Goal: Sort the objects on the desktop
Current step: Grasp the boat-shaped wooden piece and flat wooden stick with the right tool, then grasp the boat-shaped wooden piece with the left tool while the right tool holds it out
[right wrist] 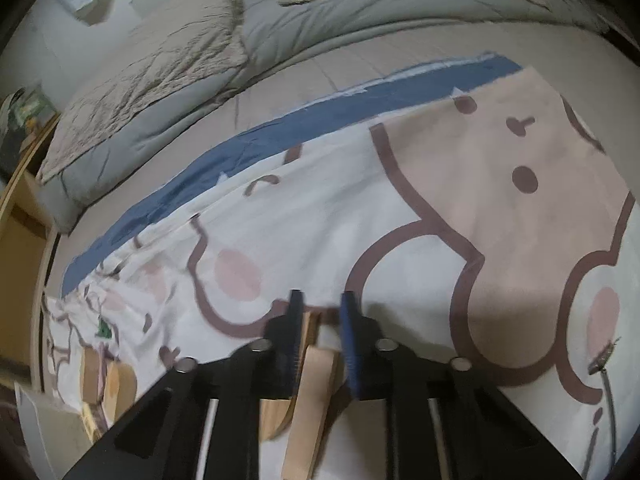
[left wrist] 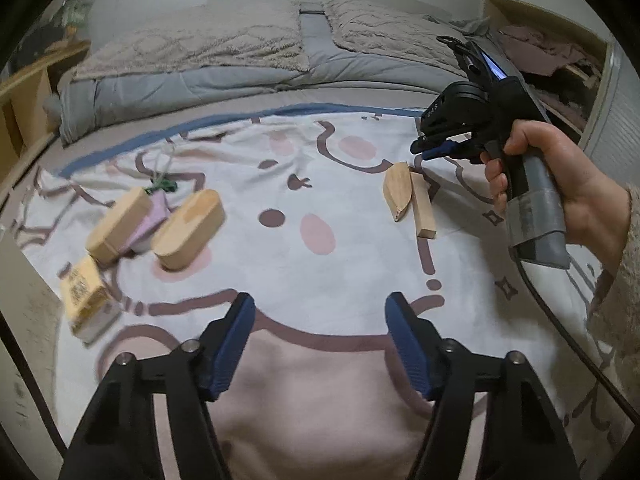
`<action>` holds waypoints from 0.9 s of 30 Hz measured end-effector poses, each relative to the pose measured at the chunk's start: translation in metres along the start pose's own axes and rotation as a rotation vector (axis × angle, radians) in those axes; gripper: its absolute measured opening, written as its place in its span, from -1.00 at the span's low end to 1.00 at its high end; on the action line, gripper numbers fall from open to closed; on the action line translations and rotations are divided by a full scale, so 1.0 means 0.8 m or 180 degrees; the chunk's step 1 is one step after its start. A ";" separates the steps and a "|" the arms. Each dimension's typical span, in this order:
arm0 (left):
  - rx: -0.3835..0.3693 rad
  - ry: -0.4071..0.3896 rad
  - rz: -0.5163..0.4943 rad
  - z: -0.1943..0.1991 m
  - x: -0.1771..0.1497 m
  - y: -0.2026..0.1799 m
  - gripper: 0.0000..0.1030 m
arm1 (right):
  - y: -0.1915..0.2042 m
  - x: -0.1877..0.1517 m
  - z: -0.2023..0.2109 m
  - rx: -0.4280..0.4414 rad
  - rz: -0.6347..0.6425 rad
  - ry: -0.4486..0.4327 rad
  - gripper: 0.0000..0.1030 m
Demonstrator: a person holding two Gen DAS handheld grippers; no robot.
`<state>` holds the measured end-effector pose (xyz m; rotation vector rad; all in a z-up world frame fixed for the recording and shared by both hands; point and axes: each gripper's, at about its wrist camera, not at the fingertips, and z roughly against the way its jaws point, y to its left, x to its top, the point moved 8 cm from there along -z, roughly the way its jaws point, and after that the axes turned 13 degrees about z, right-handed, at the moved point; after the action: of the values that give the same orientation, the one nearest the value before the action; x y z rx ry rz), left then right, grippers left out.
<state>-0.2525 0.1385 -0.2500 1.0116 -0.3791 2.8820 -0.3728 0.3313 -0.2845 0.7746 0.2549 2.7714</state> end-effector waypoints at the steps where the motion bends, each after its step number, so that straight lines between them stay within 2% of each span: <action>1: -0.0045 0.0016 0.0089 -0.005 -0.002 -0.001 0.20 | -0.003 0.001 -0.005 0.0025 -0.0054 -0.0002 -0.86; 4: -0.0101 0.0067 0.0214 -0.018 -0.010 -0.002 0.10 | -0.001 0.005 -0.018 0.0113 -0.0101 -0.0038 -0.89; 6: -0.0085 0.0082 0.0186 -0.023 -0.014 -0.002 0.00 | 0.003 0.008 -0.024 0.0187 -0.0084 -0.0080 -0.89; 13: -0.0132 0.0105 0.0272 -0.034 -0.013 0.004 0.00 | 0.014 -0.012 -0.037 0.0112 0.0238 0.0049 -0.89; 17: -0.0202 0.0131 0.0325 -0.039 -0.014 0.001 0.00 | 0.024 -0.035 -0.029 0.0235 0.0431 0.0136 -0.89; 27: -0.0239 0.0085 0.0102 -0.040 -0.023 -0.020 0.00 | 0.078 -0.114 -0.003 0.0694 0.0993 0.0258 -0.89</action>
<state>-0.2551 0.1625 -0.2822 0.9630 -0.5022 2.8821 -0.3106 0.2455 -0.3167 0.8142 0.4980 3.1110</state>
